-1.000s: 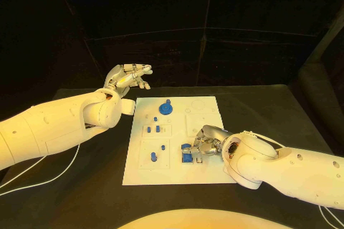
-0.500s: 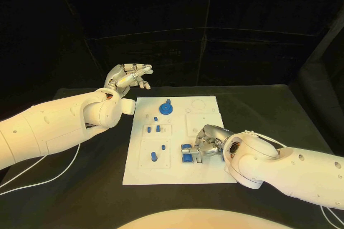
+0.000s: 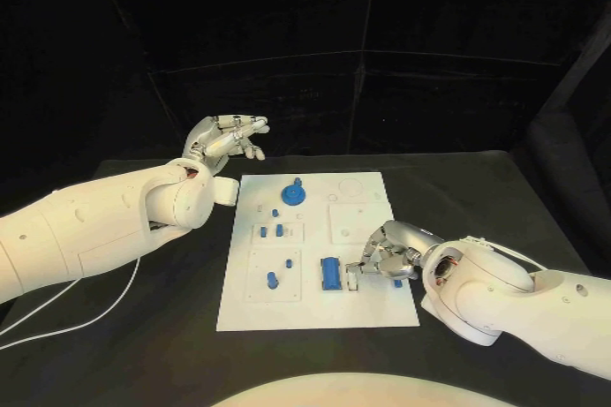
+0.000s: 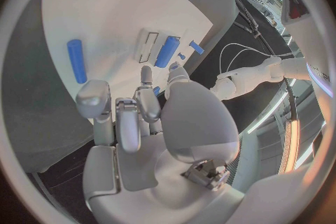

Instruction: Assemble the parts on the task board

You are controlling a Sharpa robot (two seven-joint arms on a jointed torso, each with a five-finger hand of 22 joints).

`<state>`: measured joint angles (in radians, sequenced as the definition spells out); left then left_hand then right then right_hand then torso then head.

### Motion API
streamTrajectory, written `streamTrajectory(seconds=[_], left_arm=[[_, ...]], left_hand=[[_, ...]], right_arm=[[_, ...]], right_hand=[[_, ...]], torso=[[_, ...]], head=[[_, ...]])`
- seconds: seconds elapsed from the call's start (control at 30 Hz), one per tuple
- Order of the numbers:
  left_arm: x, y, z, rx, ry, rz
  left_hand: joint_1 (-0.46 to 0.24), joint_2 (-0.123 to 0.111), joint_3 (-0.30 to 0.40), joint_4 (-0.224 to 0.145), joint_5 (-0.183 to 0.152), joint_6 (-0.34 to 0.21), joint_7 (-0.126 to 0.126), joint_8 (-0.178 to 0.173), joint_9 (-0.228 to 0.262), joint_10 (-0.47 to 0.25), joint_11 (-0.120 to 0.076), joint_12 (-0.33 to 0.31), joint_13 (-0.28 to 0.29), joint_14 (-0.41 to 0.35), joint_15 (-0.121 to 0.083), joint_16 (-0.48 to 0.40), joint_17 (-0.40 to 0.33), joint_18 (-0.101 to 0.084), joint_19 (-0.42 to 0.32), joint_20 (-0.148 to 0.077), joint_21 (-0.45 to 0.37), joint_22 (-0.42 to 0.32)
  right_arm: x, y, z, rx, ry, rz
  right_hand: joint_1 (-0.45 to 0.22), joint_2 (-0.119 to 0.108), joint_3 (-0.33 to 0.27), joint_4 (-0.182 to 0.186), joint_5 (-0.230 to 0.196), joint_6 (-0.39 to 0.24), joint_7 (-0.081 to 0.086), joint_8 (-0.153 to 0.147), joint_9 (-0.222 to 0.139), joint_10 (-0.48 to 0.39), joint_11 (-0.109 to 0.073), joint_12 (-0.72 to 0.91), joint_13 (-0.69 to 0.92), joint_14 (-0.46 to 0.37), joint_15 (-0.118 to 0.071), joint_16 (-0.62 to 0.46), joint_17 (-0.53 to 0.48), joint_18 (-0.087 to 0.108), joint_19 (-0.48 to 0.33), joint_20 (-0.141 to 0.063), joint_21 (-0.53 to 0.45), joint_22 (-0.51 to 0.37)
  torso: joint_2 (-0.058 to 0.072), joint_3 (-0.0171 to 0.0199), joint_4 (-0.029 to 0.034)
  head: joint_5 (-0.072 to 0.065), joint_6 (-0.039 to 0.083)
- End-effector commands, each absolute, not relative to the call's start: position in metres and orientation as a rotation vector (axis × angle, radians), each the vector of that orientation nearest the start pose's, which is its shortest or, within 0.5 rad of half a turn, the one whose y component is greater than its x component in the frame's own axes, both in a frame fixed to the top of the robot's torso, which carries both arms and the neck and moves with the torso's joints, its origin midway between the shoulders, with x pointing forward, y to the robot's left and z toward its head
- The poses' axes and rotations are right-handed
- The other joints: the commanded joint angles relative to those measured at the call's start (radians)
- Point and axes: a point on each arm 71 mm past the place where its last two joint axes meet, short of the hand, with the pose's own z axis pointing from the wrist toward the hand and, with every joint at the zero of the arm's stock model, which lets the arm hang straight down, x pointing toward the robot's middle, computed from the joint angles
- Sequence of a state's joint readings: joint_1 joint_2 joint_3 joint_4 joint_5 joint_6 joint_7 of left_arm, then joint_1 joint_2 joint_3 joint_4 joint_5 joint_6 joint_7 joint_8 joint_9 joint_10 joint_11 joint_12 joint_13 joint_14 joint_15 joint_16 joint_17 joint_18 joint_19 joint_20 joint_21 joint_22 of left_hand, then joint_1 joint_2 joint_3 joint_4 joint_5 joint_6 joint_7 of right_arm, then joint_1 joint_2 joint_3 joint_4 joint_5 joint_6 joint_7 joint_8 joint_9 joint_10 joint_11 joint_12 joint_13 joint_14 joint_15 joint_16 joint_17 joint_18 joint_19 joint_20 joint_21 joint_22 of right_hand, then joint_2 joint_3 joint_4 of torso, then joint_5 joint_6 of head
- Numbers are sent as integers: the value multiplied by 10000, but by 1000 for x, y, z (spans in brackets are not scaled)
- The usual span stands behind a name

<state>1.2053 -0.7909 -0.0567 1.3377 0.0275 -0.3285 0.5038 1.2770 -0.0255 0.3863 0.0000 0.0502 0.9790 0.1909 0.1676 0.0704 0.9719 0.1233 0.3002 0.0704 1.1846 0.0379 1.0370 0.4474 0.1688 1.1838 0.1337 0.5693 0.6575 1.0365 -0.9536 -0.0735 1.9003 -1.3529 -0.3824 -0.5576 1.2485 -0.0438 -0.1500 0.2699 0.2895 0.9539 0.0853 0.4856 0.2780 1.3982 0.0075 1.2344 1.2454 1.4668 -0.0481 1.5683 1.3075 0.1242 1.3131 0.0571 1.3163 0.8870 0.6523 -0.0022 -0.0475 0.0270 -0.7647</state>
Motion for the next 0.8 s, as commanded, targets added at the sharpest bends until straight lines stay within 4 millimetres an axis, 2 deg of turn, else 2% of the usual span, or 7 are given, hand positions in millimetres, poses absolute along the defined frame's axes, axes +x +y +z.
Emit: streamTrajectory(seconds=[0.03,0.1,0.17,0.2,0.37,0.53,0.8], left_arm=[[522,244,-185,-11013,12514,-14688],[522,244,-185,-11013,12517,-14694],[522,244,-185,-11011,12523,-14708],[522,243,-185,-11009,12526,-14716],[521,242,-184,-11004,12539,-14748],[520,242,-184,-10999,12554,-14782],[520,242,-184,-11001,12556,-14784]], left_hand=[[70,-8,-42,-3,-4,-74,-8,69,-13,-50,15,34,-8,-93,0,-3,-16,130,-25,22,-45,-14],[70,-8,-42,-3,-4,-74,-8,69,-13,-50,15,34,-8,-93,0,-3,-16,130,-25,22,-45,-14],[70,-8,-42,-3,-4,-74,-8,69,-13,-50,15,34,-8,-93,0,-3,-16,130,-25,22,-45,-14],[70,-8,-42,-3,-4,-74,-8,69,-13,-50,15,34,-8,-93,0,-3,-16,130,-25,22,-45,-14],[70,-8,-42,-3,-4,-74,-8,69,-13,-50,15,34,-8,-93,0,-3,-16,130,-25,22,-45,-14],[70,-8,-42,-3,-4,-74,-8,69,-13,-50,15,34,-8,-93,0,-3,-16,130,-25,22,-45,-14],[80,4,-66,-7,-5,-93,-6,93,-13,-95,19,76,-9,-113,5,5,-38,130,-25,26,-70,-34]], right_arm=[[375,-188,-233,2537,19293,6100],[375,-201,-233,2733,19274,5810],[375,-212,-233,2843,19216,5469],[375,-217,-233,2866,19185,5330],[376,-235,-234,2909,19122,4682],[379,-244,-237,2607,19327,3988],[385,-243,-246,2018,19939,3287]], right_hand=[[287,64,-59,-96,179,-499,166,-464,-191,-319,175,-625,-552,1040,130,25,2633,-114,-26,111,-78,-16],[395,112,-93,-115,272,-569,231,-613,-252,-375,233,-768,-684,1040,212,25,2633,-113,-29,167,-80,-16],[479,159,-136,-118,429,-514,256,-695,-285,-382,259,-823,-737,1040,249,25,2633,-109,-35,217,-83,-20],[539,181,-153,-125,653,-378,227,-679,-279,-379,238,-841,-755,1040,220,25,2633,-100,-38,221,-85,-21],[703,226,-287,-70,1295,-8,127,-717,-289,-356,168,-908,-824,1040,181,25,2633,-97,-44,179,-96,-28],[745,259,-413,3,1284,196,75,-722,-261,-338,105,-945,-865,1040,125,25,2633,-96,-42,135,-103,-26],[761,269,-682,106,1120,364,-2,-731,-139,-324,31,-994,-916,1040,32,25,2633,-93,-52,60,-139,-53]], torso=[[1,-10,4],[13,-24,15],[13,-17,-11],[10,-11,-12],[17,0,-26],[21,8,-4],[19,-1,10]], head=[[-206,47],[-269,70],[-314,101],[-386,99],[-502,90],[-587,75],[-567,48]])
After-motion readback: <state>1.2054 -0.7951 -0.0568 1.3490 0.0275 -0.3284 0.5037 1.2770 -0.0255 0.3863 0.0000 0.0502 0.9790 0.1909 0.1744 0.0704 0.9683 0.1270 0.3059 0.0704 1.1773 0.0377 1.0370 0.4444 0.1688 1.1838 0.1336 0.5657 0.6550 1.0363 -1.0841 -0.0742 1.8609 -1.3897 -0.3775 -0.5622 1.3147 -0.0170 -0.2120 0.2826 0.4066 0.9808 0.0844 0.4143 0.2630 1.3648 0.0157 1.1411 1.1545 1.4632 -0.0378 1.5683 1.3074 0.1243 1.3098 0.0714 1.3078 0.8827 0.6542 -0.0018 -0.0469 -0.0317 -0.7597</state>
